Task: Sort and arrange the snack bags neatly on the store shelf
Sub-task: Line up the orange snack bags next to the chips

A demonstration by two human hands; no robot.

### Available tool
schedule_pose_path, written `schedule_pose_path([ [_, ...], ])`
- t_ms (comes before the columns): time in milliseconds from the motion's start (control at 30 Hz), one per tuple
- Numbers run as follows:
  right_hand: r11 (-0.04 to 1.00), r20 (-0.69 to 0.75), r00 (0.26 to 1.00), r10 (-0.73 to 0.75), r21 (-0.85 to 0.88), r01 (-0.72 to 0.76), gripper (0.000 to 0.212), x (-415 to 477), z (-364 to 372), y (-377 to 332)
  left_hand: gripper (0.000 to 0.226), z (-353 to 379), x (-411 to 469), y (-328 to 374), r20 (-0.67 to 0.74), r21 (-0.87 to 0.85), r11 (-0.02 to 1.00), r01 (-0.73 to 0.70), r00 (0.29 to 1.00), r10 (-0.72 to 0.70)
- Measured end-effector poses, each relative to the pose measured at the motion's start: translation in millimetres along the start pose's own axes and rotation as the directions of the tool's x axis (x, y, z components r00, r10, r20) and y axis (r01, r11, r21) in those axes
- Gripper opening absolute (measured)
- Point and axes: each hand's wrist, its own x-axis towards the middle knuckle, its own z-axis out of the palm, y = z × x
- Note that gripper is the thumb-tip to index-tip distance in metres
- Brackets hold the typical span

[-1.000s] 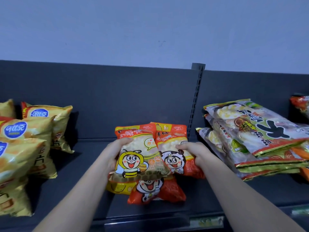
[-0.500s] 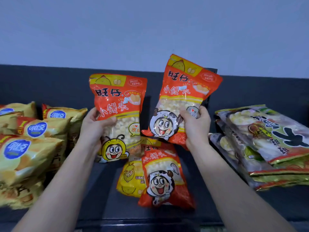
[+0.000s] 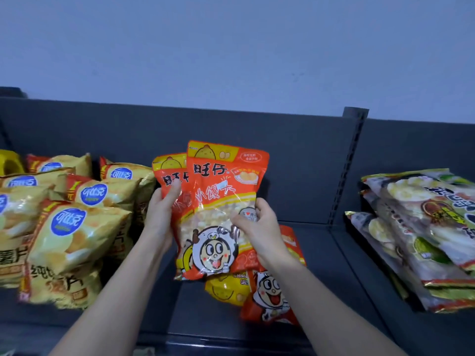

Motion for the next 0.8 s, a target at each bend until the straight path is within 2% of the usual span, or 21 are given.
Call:
schedule_pose_path([
  [100, 0.997, 0.072, 0.997, -0.042, -0.061, 0.046, 0.030, -2, 2, -3, 0.075, 3, -1, 9, -0.037, 0.046, 0.998, -0.047, 0.998, 0.048],
  [267, 0.996, 0.165, 0.985, -0.059, -0.053, 0.068, 0.034, -5, 2, -7, 0.039, 8, 2, 30, -0.100, 0.041, 0.986, -0.164, 0.981, 0.168],
  [433, 0.999, 0.231, 0.972, -0.034, -0.032, 0.043, 0.041, -8, 3, -13, 0.035, 5, 1, 60, 0.014, 0.226, 0.933, -0.280, 0.959, 0.284],
  [533, 0.999, 0.274, 0.962, -0.013, -0.029, 0.022, 0.040, -9, 7, -15, 0.023, 1, -4, 83, 0.119, 0.432, 0.855, -0.288, 0.958, 0.262],
  [600, 0.999, 0.292, 0.956, -0.010, -0.028, 0.019, 0.042, -11, 10, -16, 0.015, -1, -7, 100, 0.191, 0.640, 0.710, -0.293, 0.956, 0.223],
  [667, 1.000, 0.300, 0.954, -0.016, -0.007, 0.019, 0.044, -12, 15, -15, 0.010, 2, -10, 116, 0.266, 0.827, 0.471, -0.306, 0.952, 0.152],
  [733, 0.999, 0.306, 0.952, -0.026, -0.014, 0.032, 0.045, -15, 22, -13, 0.009, 9, -14, 125, 0.304, 0.922, 0.216, -0.321, 0.946, 0.111],
  [767, 0.999, 0.315, 0.949, -0.033, -0.016, 0.040, 0.045, -16, 25, -10, 0.011, 12, -15, 126, 0.318, 0.933, 0.134, -0.335, 0.939, 0.133],
  [800, 0.999, 0.329, 0.944, -0.027, -0.020, 0.035, 0.045, -17, 26, -10, 0.011, 14, -17, 126, 0.338, 0.928, 0.102, -0.359, 0.924, 0.178],
])
